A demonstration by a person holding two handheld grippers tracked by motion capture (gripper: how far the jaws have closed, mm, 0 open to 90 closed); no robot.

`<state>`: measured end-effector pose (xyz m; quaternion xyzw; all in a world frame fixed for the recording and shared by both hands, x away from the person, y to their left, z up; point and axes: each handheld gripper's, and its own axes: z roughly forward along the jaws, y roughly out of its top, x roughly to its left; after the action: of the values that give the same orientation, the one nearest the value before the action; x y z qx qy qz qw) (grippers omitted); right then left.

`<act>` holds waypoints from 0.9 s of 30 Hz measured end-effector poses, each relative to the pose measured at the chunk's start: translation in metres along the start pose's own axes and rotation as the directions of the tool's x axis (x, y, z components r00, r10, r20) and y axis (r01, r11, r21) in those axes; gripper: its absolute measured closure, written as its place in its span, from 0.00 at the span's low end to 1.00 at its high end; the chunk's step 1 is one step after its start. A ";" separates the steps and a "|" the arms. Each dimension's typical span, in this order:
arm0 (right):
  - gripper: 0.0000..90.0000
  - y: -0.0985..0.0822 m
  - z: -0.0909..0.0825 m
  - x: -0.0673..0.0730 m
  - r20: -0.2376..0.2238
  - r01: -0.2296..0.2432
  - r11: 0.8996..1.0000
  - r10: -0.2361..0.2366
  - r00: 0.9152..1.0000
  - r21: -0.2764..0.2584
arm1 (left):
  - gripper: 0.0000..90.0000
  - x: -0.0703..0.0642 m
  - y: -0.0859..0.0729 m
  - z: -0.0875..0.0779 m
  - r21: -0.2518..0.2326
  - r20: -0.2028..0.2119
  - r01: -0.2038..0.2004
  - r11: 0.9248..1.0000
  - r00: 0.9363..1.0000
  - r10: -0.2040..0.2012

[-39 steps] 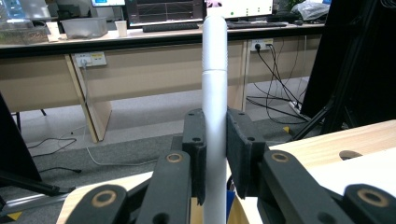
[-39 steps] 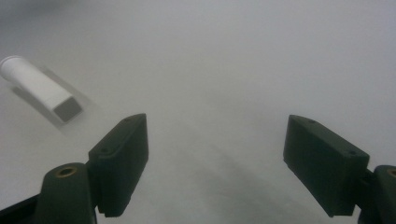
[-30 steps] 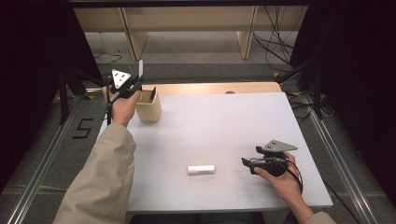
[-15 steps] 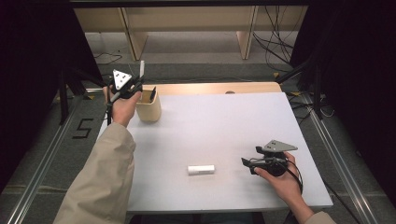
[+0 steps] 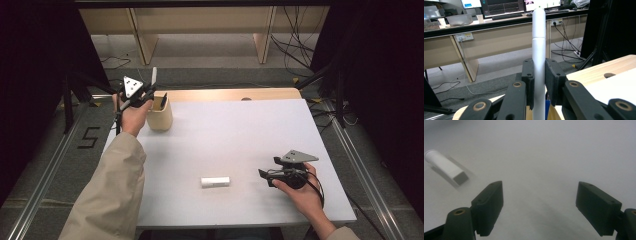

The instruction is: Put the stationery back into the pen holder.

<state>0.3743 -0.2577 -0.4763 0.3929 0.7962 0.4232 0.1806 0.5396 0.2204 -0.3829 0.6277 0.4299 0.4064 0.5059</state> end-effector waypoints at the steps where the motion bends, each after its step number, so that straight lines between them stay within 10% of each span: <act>1: 0.26 0.000 0.000 0.000 0.001 0.000 1.000 0.000 1.000 0.000 | 0.87 0.000 -0.001 0.000 0.001 0.001 -0.002 1.000 1.000 0.002; 27: 0.25 0.000 0.000 0.000 -0.001 0.000 1.000 0.000 1.000 0.001 | 0.87 0.005 -0.012 0.007 -0.027 0.019 -0.024 0.999 1.000 0.024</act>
<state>0.3743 -0.2577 -0.4764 0.3926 0.7965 0.4231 0.1800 0.5458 0.2246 -0.3952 0.6299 0.4118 0.4122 0.5135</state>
